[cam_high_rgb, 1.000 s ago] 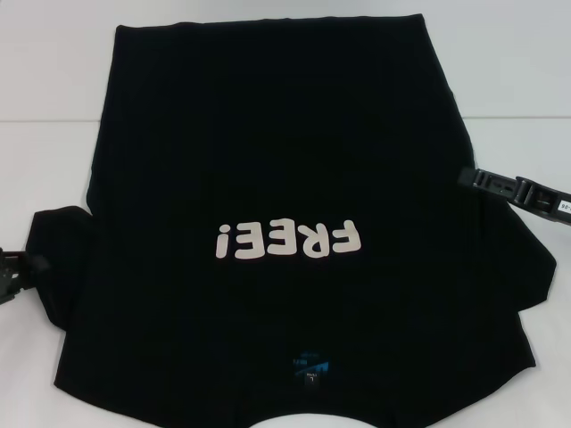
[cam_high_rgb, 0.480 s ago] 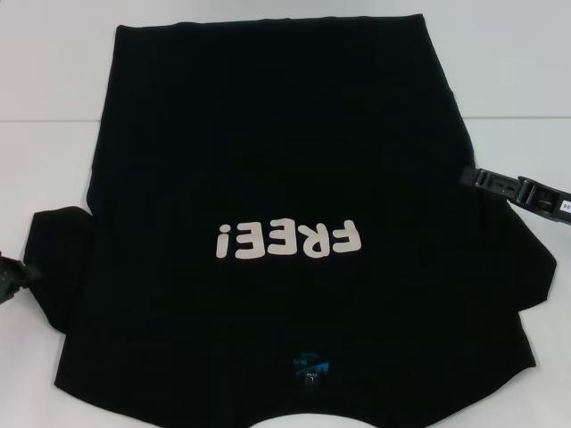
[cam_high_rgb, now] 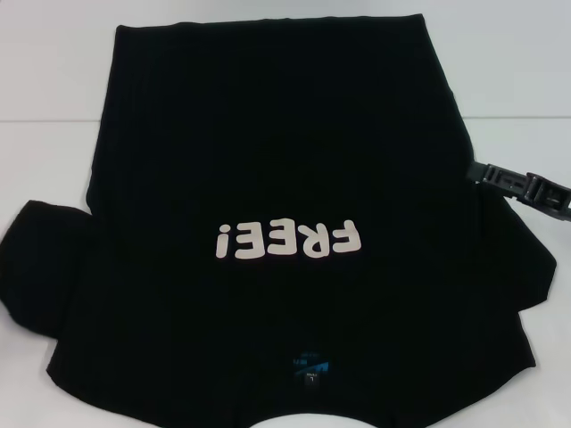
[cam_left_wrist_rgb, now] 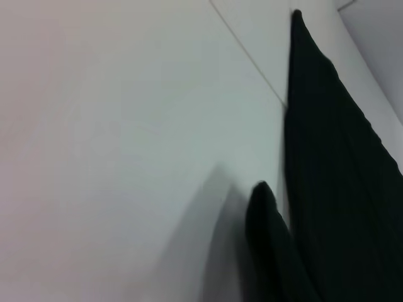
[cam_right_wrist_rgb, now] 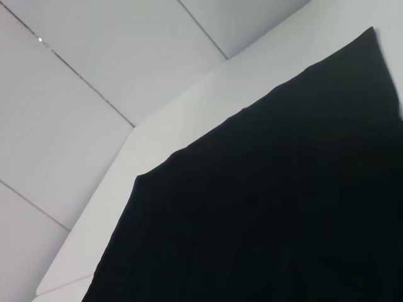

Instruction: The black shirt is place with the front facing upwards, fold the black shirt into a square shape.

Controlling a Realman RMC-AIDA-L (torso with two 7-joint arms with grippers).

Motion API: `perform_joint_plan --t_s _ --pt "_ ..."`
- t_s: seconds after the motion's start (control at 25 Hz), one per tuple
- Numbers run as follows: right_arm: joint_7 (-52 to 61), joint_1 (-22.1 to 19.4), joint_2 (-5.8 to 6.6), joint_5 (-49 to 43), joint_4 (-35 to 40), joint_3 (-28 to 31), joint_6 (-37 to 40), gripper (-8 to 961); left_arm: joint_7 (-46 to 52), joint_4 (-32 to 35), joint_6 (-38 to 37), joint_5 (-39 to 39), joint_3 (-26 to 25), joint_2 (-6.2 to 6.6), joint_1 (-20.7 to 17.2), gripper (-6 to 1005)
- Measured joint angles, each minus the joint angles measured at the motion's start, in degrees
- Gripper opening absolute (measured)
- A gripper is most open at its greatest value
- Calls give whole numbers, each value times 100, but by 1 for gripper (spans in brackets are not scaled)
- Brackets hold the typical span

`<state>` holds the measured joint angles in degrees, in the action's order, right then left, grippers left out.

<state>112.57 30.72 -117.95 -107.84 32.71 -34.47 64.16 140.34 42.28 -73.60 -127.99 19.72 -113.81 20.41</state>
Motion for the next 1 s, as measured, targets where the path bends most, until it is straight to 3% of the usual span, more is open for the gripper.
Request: perform_joint_plan --t_s 0.2,0.48,0.72,1.0 --pt "-17 -31 1 0 -4 26 -10 882 38 -9 4 -89 -37 143 60 55" --pt "-11 -48 0 -5 -4 17 2 881 52 -13 -310 -130 4 225 229 76" --pt "-2 -48 0 -17 -3 -14 15 881 56 -29 -1272 174 -30 112 611 95" --pt "0 -49 0 -38 -1 -20 71 882 44 -270 -962 81 297 -143 1131 116"
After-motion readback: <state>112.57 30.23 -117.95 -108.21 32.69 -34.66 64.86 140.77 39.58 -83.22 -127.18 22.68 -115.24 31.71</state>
